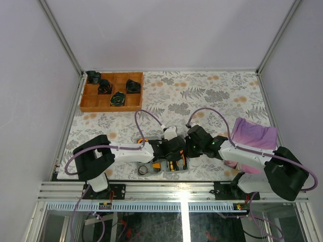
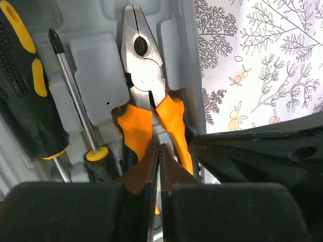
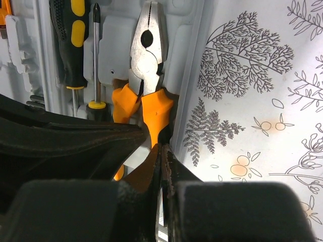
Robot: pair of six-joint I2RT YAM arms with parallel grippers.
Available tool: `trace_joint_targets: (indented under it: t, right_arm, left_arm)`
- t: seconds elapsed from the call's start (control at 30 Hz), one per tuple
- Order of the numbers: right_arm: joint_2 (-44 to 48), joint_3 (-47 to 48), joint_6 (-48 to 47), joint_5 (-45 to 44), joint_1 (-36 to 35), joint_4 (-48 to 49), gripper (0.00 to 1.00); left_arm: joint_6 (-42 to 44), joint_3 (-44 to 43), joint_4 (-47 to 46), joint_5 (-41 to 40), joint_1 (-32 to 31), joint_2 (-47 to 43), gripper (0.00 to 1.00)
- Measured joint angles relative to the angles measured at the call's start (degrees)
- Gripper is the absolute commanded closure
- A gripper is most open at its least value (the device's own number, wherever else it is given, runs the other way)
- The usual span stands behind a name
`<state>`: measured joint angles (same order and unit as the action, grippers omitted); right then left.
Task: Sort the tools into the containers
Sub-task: Adjust the pliers in the storage box.
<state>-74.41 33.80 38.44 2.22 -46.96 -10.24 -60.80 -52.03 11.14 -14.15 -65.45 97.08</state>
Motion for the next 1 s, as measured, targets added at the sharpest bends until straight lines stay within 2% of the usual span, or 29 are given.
trace_joint_targets:
  t: [0.3, 0.5, 0.67, 0.8, 1.0]
  right_arm:
    - [0.7, 0.0, 0.7, -0.6, -0.1, -1.4, 1.00]
    - [0.7, 0.0, 0.8, -0.6, -0.1, -1.4, 1.00]
    - [0.7, 0.0, 0.8, -0.6, -0.1, -1.4, 1.00]
    - [0.7, 0.0, 0.8, -0.6, -0.1, -1.3, 1.00]
    - [0.6, 0.0, 0.8, -0.6, -0.1, -1.3, 1.00]
  left_arm:
    - [1.4, 0.4, 4.5, -0.6, -0.5, -6.9, 0.80]
    - [2.7, -2.0, 8.2, -3.0, -0.5, -9.1, 0.78]
    - [3.3, -2.2, 9.5, -2.9, -0.5, -6.0, 0.78]
    - [3.7, -2.2, 9.5, -2.5, -0.5, -3.1, 0.82]
    - [4.0, -2.5, 8.6, -1.7, -0.4, -1.9, 0.99]
